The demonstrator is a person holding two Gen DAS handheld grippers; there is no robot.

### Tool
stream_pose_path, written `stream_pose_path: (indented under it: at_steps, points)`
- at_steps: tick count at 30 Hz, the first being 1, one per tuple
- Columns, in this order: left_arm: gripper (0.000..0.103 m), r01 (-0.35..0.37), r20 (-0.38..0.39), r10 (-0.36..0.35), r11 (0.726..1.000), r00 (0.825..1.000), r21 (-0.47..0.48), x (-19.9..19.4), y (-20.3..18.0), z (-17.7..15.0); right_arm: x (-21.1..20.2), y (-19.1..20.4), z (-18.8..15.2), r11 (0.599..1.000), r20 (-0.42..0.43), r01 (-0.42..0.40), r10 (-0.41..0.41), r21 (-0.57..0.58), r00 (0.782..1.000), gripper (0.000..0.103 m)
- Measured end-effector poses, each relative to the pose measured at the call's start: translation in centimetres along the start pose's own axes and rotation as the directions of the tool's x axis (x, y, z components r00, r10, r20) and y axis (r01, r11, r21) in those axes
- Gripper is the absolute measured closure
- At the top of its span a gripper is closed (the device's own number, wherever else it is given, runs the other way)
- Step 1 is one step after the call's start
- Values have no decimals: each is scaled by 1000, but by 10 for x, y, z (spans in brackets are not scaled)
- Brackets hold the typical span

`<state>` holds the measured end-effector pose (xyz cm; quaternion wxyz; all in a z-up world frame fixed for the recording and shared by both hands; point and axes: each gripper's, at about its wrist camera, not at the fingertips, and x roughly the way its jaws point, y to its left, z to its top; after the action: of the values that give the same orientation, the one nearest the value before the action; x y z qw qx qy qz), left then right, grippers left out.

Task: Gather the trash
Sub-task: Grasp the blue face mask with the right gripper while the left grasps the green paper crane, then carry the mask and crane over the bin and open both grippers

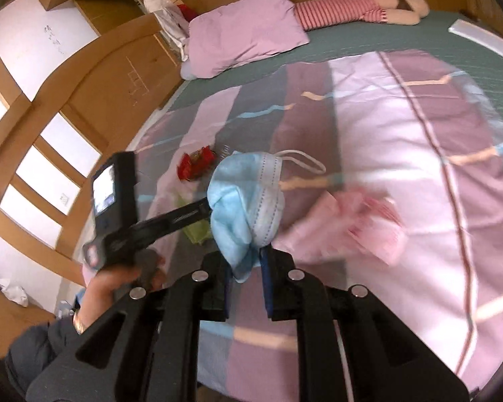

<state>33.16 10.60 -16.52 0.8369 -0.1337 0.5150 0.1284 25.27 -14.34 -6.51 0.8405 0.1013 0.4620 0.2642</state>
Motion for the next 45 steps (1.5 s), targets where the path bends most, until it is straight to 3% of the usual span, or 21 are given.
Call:
stream_pose_path:
  at_steps: [1, 2, 3, 9, 13, 16, 26, 35, 40, 45]
  points:
    - [57, 11, -45, -11, 1000, 999, 10, 6, -1, -3, -4, 0, -5, 1000, 3, 9, -9, 1, 1000, 87]
    - [62, 8, -36, -8, 1000, 999, 11, 5, 0, -4, -9, -1, -9, 1000, 6, 23, -23, -1, 1000, 87]
    - [73, 9, -10, -9, 1000, 1000, 8, 1, 2, -5, -12, -2, -15, 999, 12, 48, -48, -6, 999, 87]
    - [75, 4, 134, -1, 1000, 991, -19, -41, 21, -14, -18, 3, -35, 998, 39, 54, -56, 45, 998, 87]
    - [75, 20, 269, -16, 1000, 963, -9, -84, 29, -25, -22, 19, -42, 996, 47, 74, -76, 56, 996, 87]
    - [75, 15, 321, -17, 1000, 947, 10, -103, 30, -32, -26, 33, -46, 994, 48, 91, -94, 53, 994, 87]
    - [75, 39, 350, -62, 997, 935, 72, -126, 34, -44, -56, 76, -57, 976, 136, 195, -207, 101, 969, 88]
    - [75, 36, 302, -44, 999, 952, 30, -126, 40, -55, -79, 73, -82, 957, 173, 220, -253, 190, 952, 87]
    - [75, 38, 331, -37, 999, 943, 3, -132, 49, -59, -88, 74, -83, 960, 184, 208, -242, 188, 953, 87]
    - [75, 17, 361, -37, 998, 932, 57, -137, 44, -68, -103, 69, -93, 963, 212, 217, -248, 160, 945, 87]
